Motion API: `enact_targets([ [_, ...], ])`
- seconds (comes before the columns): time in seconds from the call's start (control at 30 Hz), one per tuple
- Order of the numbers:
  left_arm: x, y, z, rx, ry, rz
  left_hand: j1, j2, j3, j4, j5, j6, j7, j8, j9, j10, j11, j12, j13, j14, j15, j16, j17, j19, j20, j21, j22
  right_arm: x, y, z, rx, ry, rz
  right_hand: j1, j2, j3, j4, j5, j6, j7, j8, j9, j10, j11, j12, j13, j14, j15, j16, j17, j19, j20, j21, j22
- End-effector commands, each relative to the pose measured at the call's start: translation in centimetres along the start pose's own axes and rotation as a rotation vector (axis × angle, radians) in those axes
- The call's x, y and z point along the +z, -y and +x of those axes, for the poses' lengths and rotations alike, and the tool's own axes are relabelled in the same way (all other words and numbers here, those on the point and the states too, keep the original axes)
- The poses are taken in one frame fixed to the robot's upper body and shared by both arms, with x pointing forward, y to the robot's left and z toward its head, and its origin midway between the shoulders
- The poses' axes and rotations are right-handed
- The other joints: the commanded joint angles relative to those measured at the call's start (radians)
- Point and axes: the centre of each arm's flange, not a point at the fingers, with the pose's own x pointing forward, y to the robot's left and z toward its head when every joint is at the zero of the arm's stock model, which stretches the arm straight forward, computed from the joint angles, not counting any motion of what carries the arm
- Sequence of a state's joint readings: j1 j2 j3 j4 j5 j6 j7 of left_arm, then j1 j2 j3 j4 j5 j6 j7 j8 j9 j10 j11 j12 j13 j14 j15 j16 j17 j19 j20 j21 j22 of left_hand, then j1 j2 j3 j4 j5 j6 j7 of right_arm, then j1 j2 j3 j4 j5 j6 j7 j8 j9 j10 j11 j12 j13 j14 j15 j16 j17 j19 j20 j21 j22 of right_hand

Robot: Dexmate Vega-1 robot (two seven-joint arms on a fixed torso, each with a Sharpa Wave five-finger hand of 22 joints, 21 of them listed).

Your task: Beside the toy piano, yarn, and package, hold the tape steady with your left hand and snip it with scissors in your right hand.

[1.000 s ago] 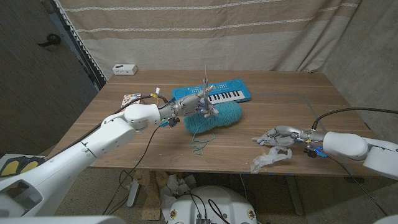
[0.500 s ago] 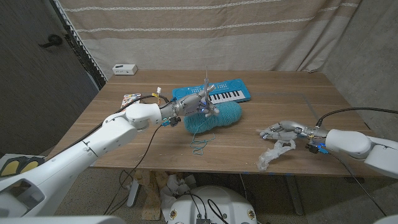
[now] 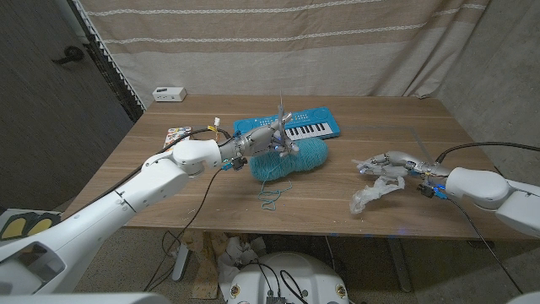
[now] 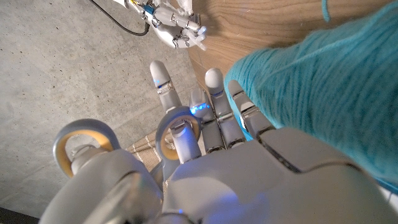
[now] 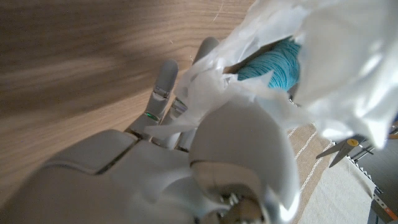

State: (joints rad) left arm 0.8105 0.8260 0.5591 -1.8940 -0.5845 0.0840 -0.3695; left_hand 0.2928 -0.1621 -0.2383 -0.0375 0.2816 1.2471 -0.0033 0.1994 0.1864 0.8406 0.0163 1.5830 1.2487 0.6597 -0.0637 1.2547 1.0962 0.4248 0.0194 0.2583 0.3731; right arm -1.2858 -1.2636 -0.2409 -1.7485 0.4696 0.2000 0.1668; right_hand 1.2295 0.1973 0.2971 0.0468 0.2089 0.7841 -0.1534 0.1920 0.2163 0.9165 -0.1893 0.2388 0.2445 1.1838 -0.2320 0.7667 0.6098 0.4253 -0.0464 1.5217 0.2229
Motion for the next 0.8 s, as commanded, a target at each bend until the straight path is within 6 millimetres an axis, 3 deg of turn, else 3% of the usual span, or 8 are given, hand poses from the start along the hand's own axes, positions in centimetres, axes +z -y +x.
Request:
enact_targets([
  [0.03, 0.0, -0.1, 0.0, 0.013, 0.008, -0.01, -0.001, 0.002, -0.106, -0.075, 0.009, 0.103, 0.099, 0.003, 0.001, 0.145, -0.135, 0.004, 0.001, 0.01, -0.09, 0.001, -0.002, 0.008, -0.004, -0.003, 0.003, 0.7, 1.9, 0.5, -0.045, 0.026, 0.024, 0.008, 0.001, 0.002, -0.005, -0.004, 0.001, 0.007, 0.001, 0.002, 0.009, 0.003, 0.006, 0.005, -0.01, 0.001, 0.003, 0.006, 0.01, -0.159, 0.006, 0.0],
  [0.8, 0.1, 0.0, 0.5, 0.015, 0.02, -0.009, 0.0, 0.0, -0.107, -0.075, 0.011, 0.105, 0.099, 0.004, 0.001, 0.148, -0.135, 0.004, 0.001, 0.009, -0.09, 0.005, 0.004, 0.008, -0.004, -0.003, 0.004, 2.6, 6.4, 1.3, -0.212, 0.118, 0.041, 0.008, 0.002, 0.005, -0.006, -0.008, 0.003, 0.018, 0.001, 0.002, 0.011, 0.01, 0.003, 0.008, -0.036, 0.0, 0.0, 0.012, 0.007, -0.159, 0.008, -0.004],
])
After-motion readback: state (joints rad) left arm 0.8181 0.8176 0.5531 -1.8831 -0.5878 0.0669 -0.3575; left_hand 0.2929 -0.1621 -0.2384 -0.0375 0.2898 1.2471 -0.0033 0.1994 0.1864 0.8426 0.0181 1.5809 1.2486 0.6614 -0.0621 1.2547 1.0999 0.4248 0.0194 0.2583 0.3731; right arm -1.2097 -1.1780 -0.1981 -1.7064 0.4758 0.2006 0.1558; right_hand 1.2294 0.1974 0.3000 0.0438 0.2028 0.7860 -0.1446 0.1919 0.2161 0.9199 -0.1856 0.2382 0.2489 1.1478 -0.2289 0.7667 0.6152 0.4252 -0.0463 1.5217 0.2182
